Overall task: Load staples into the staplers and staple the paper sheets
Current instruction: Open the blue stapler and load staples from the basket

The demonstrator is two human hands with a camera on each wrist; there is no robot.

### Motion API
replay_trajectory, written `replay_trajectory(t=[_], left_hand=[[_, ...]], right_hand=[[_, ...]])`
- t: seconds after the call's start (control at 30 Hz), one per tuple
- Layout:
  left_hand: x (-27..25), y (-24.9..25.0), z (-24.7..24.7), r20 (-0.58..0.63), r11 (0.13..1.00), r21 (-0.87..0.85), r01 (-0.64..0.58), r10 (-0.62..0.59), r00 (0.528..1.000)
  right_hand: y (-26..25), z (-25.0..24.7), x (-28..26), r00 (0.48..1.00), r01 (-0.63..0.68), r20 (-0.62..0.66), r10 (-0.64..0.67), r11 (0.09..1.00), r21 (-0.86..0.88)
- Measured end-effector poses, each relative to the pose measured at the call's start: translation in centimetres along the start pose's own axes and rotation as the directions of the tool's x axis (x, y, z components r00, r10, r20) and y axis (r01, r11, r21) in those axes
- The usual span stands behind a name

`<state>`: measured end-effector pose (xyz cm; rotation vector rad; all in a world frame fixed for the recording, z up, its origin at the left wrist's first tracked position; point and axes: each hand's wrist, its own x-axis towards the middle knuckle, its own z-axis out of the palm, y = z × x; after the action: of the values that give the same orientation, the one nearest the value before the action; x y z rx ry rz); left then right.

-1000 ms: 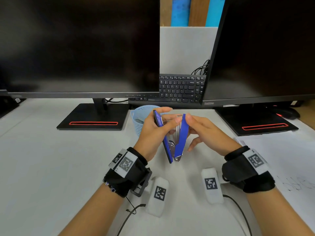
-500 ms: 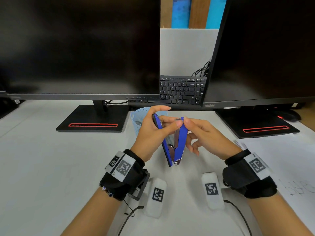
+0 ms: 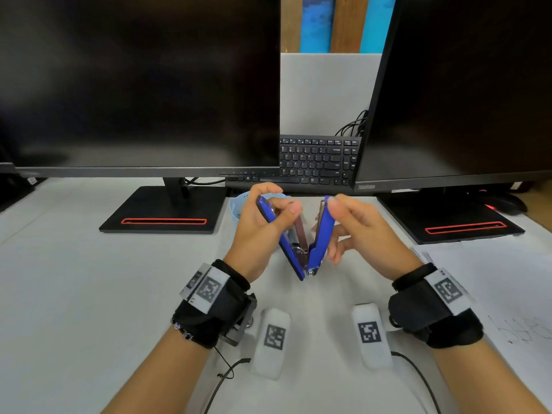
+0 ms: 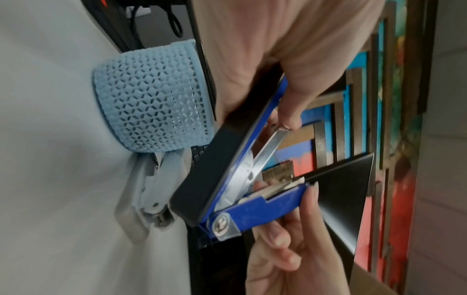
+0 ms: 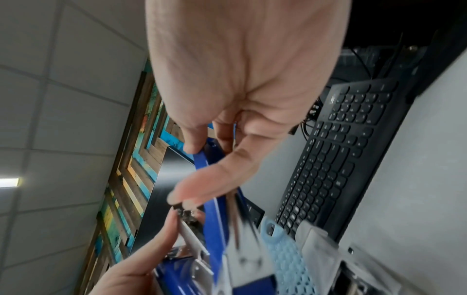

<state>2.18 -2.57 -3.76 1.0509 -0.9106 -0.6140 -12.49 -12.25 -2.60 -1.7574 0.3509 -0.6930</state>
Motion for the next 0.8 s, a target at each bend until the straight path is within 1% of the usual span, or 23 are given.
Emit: replay_trajectory(t=[0.1, 0.2, 0.27, 0.33, 0.47, 0.53, 0.63, 0.73, 0.8], left_hand=[[0.6, 0.7, -0.7, -0.052, 0.990, -0.143, 0.002, -0.010, 0.999], [0.8, 1.3, -1.2, -0.101, 0.972, -0.234, -0.024, 0.000, 0.995], [1.1, 1.8, -1.8, -0.153, 0.947, -0.319, -0.042, -0.008, 0.988], [1.6, 2.2, -2.7, -0.210, 0.902, -0.426, -0.071, -0.023, 0.977], [2.0, 2.9, -4.0, -0.286, 0.796, -0.589, -0.138, -0.046, 0.957], [2.0, 2.9, -4.3, -0.306, 0.772, -0.618, -0.149, -0.062, 0.950], [2.0, 2.8, -4.4, -0.326, 0.762, -0.634, -0.134, -0.106, 0.940], [2.1, 2.8, -4.2, -0.341, 0.768, -0.631, -0.111, -0.147, 0.928], [2.1, 2.7, -4.1, -0.351, 0.788, -0.606, -0.108, -0.143, 0.925]], right_hand=[[-0.5, -0.7, 0.0, 0.995, 0.059, -0.086, -0.054, 0.997, 0.057], [-0.6, -1.1, -0.2, 0.988, 0.099, -0.122, -0.091, 0.993, 0.067], [-0.6, -1.5, -0.2, 0.985, 0.115, -0.134, -0.105, 0.991, 0.065], [-0.5, -1.7, -0.3, 0.983, 0.132, -0.142, -0.116, 0.986, 0.105], [-0.1, -0.5, -0.4, 0.987, 0.156, -0.079, -0.140, 0.950, 0.272], [0.1, 0.0, -0.3, 0.990, 0.136, -0.011, -0.139, 0.946, 0.295], [0.1, 0.3, -0.3, 0.991, 0.088, 0.078, -0.110, 0.966, 0.242], [0.0, 0.5, -0.3, 0.992, 0.055, 0.100, -0.079, 0.975, 0.217], [0.0, 0.7, -0.4, 0.992, 0.051, 0.103, -0.071, 0.982, 0.184]])
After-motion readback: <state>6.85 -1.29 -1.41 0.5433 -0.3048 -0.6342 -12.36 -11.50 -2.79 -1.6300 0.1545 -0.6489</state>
